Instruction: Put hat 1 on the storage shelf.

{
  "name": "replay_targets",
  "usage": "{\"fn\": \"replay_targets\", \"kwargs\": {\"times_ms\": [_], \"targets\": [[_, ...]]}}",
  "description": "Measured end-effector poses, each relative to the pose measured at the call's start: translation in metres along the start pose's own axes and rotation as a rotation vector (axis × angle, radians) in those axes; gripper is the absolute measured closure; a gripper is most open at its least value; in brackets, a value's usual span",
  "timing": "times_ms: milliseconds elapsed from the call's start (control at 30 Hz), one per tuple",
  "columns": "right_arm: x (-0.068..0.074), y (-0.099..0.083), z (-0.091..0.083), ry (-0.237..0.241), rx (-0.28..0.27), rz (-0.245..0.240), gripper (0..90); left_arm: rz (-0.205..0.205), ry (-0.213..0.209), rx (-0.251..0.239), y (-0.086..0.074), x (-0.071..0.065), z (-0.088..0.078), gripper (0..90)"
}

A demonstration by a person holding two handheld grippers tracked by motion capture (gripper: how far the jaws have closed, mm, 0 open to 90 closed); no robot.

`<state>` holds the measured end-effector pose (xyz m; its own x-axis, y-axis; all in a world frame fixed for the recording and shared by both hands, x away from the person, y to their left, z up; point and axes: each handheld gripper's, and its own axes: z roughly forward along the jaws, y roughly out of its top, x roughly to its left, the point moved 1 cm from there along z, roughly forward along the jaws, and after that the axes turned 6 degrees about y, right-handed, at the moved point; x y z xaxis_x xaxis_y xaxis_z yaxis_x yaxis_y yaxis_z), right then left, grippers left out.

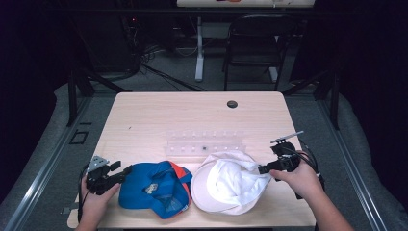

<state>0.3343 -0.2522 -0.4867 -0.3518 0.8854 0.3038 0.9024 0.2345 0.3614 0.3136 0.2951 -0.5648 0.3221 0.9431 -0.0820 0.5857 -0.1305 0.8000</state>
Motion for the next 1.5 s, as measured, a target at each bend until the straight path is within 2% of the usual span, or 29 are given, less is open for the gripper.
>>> {"fn": "replay_targets", "kwargs": {"times_ms": [167, 367, 400, 433, 533, 567, 600, 767, 867, 1133, 1300, 1333, 1433, 1500], "targets": [[0.0, 0.001, 0.007, -0.006, 0.045, -0.007, 44.8, 0.001, 0.0, 0.001, 0.0, 0.0, 0.0, 45.0], [0.002, 0.002, 0.013, -0.017, 0.082, -0.017, 51.8, 0.001, 0.003, 0.003, 0.001, 0.001, -0.001, 44.9], [0.003, 0.003, 0.015, -0.025, 0.069, -0.002, 56.2, -0.005, 0.004, -0.008, 0.0, 0.002, -0.001, 45.0], [0.003, 0.004, 0.013, -0.022, 0.093, -0.014, 58.9, -0.005, 0.004, -0.008, 0.0, 0.002, -0.001, 45.0], [0.005, 0.005, 0.014, -0.029, 0.103, -0.008, 64.9, -0.007, 0.004, -0.008, 0.0, 0.002, -0.001, 44.9], [0.005, 0.005, 0.014, -0.029, 0.103, -0.008, 64.9, -0.007, 0.004, -0.008, 0.0, 0.002, -0.001, 44.9], [0.007, 0.006, 0.014, -0.028, 0.106, 0.017, 68.2, -0.004, 0.004, -0.008, 0.0, 0.002, -0.001, 44.9], [0.009, 0.009, 0.013, -0.041, 0.121, 0.036, 74.9, -0.002, 0.003, -0.007, 0.0, 0.002, 0.0, 44.9], [0.01, 0.01, 0.01, -0.041, 0.144, 0.029, 77.1, -0.002, 0.002, -0.008, 0.0, 0.002, 0.0, 44.9], [0.014, 0.014, 0.001, -0.053, 0.188, 0.072, 79.0, -0.002, 0.005, -0.007, 0.0, 0.002, -0.001, 44.9], [0.018, 0.017, -0.005, -0.07, 0.197, 0.087, 79.3, -0.002, 0.003, -0.008, 0.0, 0.002, -0.001, 44.9], [0.022, 0.018, -0.008, -0.073, 0.185, 0.104, 79.4, -0.002, 0.004, -0.008, 0.0, 0.002, 0.0, 44.9], [0.025, 0.022, -0.013, -0.074, 0.219, 0.102, 79.5, -0.002, 0.004, -0.007, 0.0, 0.002, -0.001, 44.9], [0.027, 0.023, -0.014, -0.073, 0.217, 0.108, 79.7, -0.002, 0.004, -0.008, 0.0, 0.002, -0.001, 44.9]]}}
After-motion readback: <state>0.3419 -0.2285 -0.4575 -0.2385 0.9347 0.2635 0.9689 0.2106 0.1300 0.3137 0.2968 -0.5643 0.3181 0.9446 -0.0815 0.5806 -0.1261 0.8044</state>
